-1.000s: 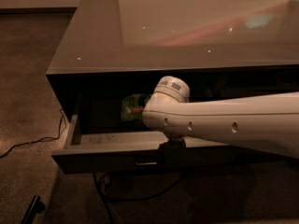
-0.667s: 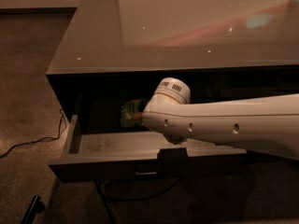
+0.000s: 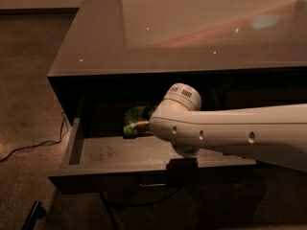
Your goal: Open top drawer
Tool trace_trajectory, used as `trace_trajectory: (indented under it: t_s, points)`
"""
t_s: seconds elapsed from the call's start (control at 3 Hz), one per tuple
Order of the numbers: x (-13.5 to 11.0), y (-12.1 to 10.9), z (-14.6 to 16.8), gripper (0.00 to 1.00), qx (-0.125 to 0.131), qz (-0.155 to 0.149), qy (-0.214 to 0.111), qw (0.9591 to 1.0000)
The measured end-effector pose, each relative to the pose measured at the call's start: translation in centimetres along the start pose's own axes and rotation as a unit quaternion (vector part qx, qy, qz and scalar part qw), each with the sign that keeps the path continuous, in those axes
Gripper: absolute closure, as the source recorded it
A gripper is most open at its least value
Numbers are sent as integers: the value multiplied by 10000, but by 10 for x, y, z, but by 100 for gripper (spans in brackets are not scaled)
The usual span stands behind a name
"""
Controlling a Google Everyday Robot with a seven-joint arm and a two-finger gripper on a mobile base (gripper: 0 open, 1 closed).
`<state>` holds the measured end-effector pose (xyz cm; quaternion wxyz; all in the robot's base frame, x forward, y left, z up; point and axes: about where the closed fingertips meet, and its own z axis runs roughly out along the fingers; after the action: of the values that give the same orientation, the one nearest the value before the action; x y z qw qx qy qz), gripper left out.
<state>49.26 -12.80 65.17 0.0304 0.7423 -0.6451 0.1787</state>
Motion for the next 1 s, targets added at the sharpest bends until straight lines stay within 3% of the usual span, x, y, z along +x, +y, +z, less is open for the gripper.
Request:
trace_trajectory:
  t_s: [0.33,1.0]
  points:
    - [0,0,0,82,0,0,0,10000]
    - [0,0,0,35,0,0,0,10000]
